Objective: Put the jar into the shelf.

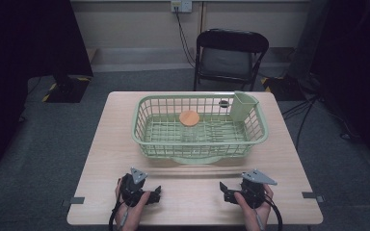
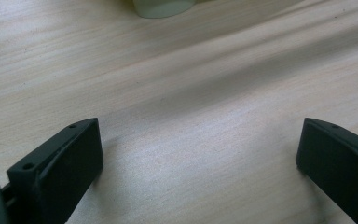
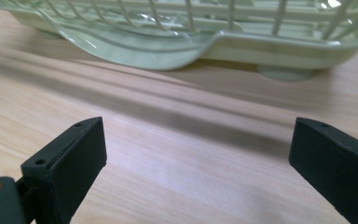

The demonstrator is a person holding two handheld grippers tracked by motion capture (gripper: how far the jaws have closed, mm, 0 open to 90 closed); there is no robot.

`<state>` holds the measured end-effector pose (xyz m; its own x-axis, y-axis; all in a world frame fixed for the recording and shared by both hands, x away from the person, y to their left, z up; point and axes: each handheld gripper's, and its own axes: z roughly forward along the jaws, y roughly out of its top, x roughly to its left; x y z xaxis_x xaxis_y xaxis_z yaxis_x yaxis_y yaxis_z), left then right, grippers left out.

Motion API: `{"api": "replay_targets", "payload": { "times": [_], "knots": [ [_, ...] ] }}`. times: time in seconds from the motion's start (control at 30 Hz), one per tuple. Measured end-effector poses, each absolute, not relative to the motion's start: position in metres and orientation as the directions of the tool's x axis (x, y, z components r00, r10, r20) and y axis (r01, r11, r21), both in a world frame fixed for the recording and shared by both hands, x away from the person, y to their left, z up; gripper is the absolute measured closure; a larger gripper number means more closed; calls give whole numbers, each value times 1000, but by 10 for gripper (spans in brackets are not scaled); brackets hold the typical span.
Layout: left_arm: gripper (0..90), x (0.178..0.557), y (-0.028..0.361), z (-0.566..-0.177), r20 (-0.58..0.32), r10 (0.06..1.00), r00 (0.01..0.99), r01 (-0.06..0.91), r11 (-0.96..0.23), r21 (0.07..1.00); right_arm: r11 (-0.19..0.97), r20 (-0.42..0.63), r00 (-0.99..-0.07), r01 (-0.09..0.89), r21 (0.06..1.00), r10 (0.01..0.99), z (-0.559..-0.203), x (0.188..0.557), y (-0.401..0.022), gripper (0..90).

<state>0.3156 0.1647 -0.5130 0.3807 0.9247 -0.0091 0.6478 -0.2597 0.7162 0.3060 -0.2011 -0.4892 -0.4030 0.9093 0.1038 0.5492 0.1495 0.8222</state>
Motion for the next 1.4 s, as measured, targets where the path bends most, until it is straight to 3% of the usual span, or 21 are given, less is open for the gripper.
{"api": "replay_targets", "payload": {
  "times": [1.4],
  "knots": [
    [4, 315, 164, -513, -9, 929, 370, 651, -252, 716, 236, -11, -329, 651, 721, 944, -511, 314, -188, 29]
  ]
}}
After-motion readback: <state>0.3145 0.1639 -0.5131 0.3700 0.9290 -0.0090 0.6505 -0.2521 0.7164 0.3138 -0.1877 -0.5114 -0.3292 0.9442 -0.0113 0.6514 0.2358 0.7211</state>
